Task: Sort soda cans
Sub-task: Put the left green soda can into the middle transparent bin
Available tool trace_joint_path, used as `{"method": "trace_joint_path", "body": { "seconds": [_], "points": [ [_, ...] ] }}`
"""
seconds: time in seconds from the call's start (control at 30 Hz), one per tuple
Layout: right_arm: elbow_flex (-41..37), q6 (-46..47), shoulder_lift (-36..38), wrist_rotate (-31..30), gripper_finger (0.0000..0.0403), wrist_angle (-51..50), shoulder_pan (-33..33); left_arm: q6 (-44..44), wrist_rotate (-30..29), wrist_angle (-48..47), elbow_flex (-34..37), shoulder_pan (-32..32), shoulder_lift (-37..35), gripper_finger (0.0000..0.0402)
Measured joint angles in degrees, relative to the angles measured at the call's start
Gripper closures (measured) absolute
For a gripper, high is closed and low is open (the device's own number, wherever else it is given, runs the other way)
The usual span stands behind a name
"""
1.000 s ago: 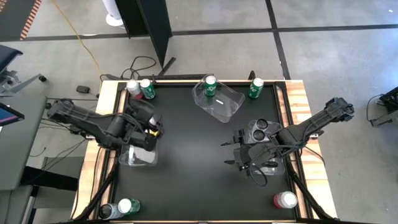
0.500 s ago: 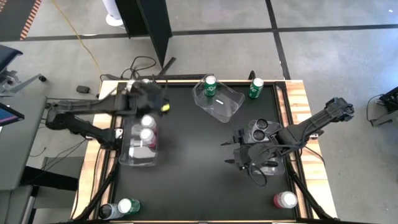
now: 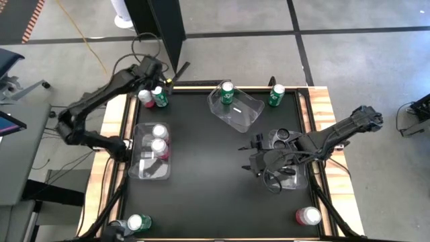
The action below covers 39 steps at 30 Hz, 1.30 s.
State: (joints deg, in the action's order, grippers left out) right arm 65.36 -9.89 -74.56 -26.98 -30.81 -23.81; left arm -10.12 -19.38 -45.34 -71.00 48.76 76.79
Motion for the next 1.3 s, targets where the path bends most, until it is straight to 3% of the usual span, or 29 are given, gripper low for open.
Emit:
{"method": "trace_joint_path", "body": {
  "seconds": [0.27,0.53,0.77,1.07,1.3],
  "points": [
    [0.0,0.9,0.0,0.1,0.0074,0.0,-0.2,2.9,0.1,-15.2,-14.3,2.7,14.8,0.0056],
    [0.0,2.1,0.0,0.1,0.0074,-1.7,-0.2,2.3,-0.1,-27.8,-25.5,5.5,23.9,0.0056],
    [0.0,2.8,0.0,0.1,0.0074,-2.0,-0.6,2.0,0.4,-28.7,-23.9,8.8,25.4,0.0056],
    [-0.1,3.3,0.0,0.1,0.0074,-2.0,-0.5,5.1,9.0,-26.5,-22.5,8.9,25.4,0.0056],
    [-0.1,3.5,0.0,0.1,0.0074,-2.0,-0.6,6.7,9.7,-27.5,-22.5,9.1,25.4,0.0056]
  ]
}}
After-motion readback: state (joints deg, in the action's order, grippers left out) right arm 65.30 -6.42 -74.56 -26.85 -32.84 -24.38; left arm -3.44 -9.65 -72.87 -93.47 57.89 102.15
